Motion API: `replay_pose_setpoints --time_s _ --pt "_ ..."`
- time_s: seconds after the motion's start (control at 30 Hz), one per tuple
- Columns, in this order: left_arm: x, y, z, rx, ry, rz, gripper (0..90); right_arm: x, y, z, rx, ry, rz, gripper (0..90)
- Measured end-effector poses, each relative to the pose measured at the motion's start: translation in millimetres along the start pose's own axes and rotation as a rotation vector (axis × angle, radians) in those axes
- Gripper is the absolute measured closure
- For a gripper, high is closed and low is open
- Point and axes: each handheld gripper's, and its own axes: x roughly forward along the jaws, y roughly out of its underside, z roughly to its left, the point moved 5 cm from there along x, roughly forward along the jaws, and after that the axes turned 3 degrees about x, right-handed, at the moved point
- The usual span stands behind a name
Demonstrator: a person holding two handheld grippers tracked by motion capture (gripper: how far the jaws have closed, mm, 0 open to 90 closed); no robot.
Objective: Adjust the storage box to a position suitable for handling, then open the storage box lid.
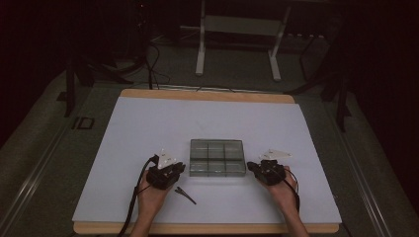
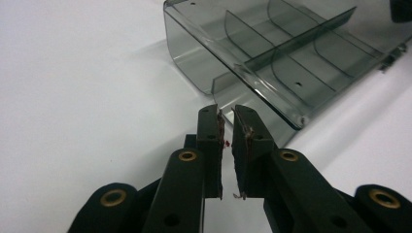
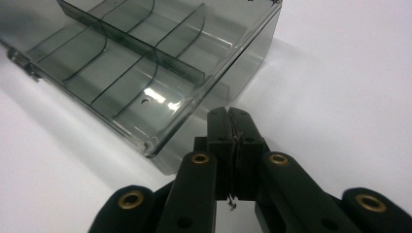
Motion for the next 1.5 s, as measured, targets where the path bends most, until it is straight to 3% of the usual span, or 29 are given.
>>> replay_pose_setpoints --time_s 0.27,0.6,1.1,1.5 --pt "-8.6 0.7 -4.1 0.021 0.013 -0.020 80.5 -8.8 0.9 1.0 -0.015 -0.001 -0.009 87.6" --pt "-9.4 0.5 -16.3 0.086 0.046 -0.019 78.3 -17.0 3.1 3.6 -0.030 -0.004 -0.021 87.5" --pt "-7.3 3.4 -20.4 0.140 0.018 0.011 79.0 -16.4 9.5 5.5 -0.051 -0.026 -0.016 87.5" --pt "-5.2 2.2 -24.8 0.164 0.023 0.020 83.6 -13.3 11.0 5.8 -0.046 -0.041 -0.012 87.5"
